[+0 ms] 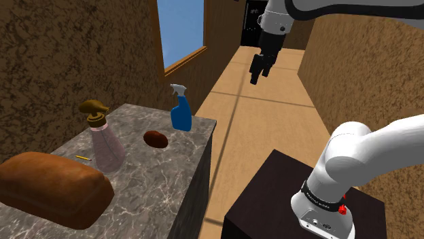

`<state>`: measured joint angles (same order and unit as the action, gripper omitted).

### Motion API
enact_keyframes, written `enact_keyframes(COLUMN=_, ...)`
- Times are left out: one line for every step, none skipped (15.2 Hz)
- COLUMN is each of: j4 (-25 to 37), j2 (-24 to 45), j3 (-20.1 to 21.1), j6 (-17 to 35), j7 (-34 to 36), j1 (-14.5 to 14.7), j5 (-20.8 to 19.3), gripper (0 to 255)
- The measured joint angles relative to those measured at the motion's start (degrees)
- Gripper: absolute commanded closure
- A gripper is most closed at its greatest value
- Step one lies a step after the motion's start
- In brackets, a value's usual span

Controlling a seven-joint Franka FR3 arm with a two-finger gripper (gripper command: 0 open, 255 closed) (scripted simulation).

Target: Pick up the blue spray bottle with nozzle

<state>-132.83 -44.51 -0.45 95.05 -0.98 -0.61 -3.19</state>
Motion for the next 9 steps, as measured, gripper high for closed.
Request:
enact_keyframes(j4=0.00, j2=0.00, j3=0.00, j6=0.00, j7=0.00, j1=0.00, j5=0.00, gripper=0)
enact_keyframes(j4=0.72, j2=1.29, j3=-0.01, j6=0.48, j7=-0.19, j1=0.14, j5=0.06, gripper=0)
enact_keyframes(j4=1.15, j2=2.78, j3=0.01, j6=1.28, j7=-0.42, j1=0.36, j5=0.16, gripper=0)
enact_keyframes(j4=2.80, j2=5.36, j3=0.13, j6=2.00, j7=-0.60, j1=0.65, j5=0.35, gripper=0)
enact_keyframes(j4=3.90, j2=7.50, j3=0.28, j6=2.73, j7=-0.79, j1=0.95, j5=0.54, gripper=0)
enact_keyframes(j4=5.21, j2=9.62, j3=0.39, j6=3.25, j7=-1.07, j1=1.25, j5=0.73, gripper=0)
enact_keyframes(j4=6.42, j2=11.75, j3=0.49, j6=3.87, j7=-1.36, j1=1.53, j5=0.90, gripper=0)
enact_keyframes(j4=8.28, j2=14.40, j3=0.65, j6=4.38, j7=-1.59, j1=1.84, j5=1.11, gripper=0)
enact_keyframes(j4=9.93, j2=16.85, j3=0.52, j6=4.90, j7=-2.20, j1=2.00, j5=1.17, gripper=0)
